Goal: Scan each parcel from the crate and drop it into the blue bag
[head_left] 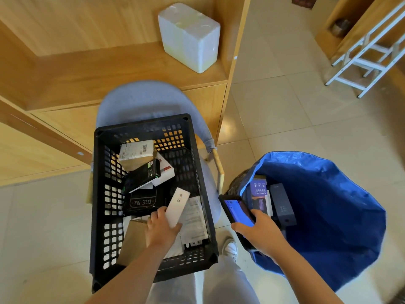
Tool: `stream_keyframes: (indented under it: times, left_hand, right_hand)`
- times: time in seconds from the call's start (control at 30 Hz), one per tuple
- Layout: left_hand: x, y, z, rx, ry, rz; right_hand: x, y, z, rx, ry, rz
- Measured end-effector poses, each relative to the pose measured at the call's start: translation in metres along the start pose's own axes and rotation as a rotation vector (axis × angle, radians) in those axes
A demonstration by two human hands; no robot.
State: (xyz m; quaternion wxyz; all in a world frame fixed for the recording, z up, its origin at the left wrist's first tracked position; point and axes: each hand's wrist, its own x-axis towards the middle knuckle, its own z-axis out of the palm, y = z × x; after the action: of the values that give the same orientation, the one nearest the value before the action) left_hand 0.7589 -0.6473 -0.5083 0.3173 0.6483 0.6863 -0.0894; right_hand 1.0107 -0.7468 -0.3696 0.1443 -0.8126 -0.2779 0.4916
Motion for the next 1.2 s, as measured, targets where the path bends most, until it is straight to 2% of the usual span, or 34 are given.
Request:
stream_keyframes:
  times: [0.1,0.2,0.27,0.43,0.57,0.67,0.83,1.0,1.2]
  left_hand:
    - [-0.004,-0.011,0.009,0.031,-0.113,0.083]
    - [-0.004,-0.011,0.016,-0.173,-0.236,0.095]
    - [-0.005,-0.005,0.018,-0.297,-0.255,0.086]
    - [0.01,0.002,0.025,-0.319,-0.196,-0.09]
    - [0.022,-0.006,0.02,-0.469,-0.359,-0.285]
    - [0.024,-0.015,0.022,-0.488,-0.476,-0.272]
    - [0.031,-0.026,0.025,-0.384,-0.49,-0.201]
    - [0.014,-0.02,0.0,-0.486,-0.504,-0.2]
    - [-0.002,-0.021,-0.035,-0.617,-0.307,-0.227]
  right_hand:
    - [0.003,0.0,0.003,-0.043,0.005,-0.009]
    - [0.005,0.001,0.005,-0.059,-0.001,-0.014]
    - [0.005,0.0,0.006,-0.052,-0.01,-0.015]
    - [0.004,0.0,0.004,-0.028,-0.019,-0.006]
    - [0.003,0.003,0.003,-0.031,-0.013,0.004]
    - [0.004,0.007,0.003,-0.043,-0.009,0.015]
    - [0.004,0.008,0.0,-0.038,-0.005,0.006]
    - [-0.003,-0.001,-0.005,-0.015,-0.014,-0.014]
    - [-0.011,-0.014,-0.007,-0.047,-0.074,-0.069]
